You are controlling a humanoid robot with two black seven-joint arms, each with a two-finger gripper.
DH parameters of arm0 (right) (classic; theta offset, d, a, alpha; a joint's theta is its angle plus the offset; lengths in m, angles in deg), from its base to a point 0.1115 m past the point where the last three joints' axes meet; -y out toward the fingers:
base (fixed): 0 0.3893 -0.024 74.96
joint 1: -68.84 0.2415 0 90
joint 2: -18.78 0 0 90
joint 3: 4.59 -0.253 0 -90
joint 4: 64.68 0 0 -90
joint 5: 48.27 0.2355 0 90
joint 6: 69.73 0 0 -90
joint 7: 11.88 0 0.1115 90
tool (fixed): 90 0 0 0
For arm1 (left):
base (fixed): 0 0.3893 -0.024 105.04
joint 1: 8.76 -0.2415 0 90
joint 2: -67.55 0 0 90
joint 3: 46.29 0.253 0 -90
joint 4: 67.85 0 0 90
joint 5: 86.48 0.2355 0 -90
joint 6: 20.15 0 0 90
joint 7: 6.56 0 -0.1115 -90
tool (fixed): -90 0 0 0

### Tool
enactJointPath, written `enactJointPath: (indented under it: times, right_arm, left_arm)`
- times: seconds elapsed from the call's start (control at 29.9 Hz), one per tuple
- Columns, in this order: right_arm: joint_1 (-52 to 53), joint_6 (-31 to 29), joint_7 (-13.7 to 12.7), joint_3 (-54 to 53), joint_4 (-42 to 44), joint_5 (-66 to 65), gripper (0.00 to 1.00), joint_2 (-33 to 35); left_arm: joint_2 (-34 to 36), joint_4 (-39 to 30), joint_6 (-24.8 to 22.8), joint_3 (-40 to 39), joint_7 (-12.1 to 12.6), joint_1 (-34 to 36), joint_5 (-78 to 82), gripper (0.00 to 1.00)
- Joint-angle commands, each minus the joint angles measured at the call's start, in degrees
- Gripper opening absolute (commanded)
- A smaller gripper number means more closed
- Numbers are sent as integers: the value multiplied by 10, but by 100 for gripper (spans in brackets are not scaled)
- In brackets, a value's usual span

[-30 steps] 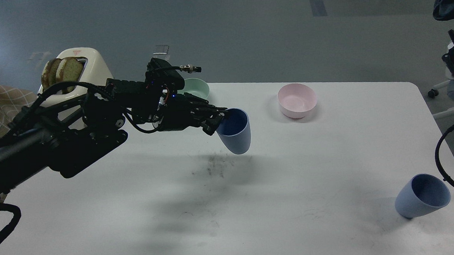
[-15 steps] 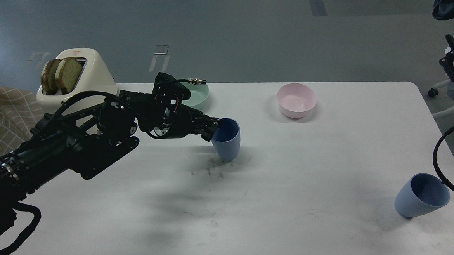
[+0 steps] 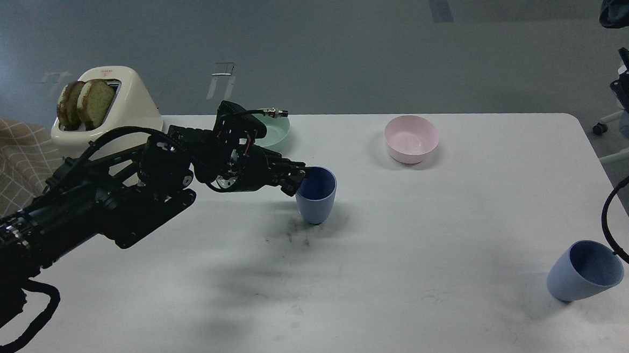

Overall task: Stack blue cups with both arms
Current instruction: 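Carry the light blue cup to the table center and set it upright, then open the left gripper and withdraw the left arm to rest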

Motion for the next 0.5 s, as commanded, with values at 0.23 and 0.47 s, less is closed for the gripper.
enactJointPath:
  times: [0.23, 0.47]
  right_arm:
    - [-4, 0, 0, 0, -9, 0, 100, 36]
    - [-18, 0, 0, 0, -34, -2, 100, 127]
  left_arm:
    - [24, -2, 59, -28, -5, 1, -87, 90]
    - [53, 6, 137, -71, -6, -3, -447, 98]
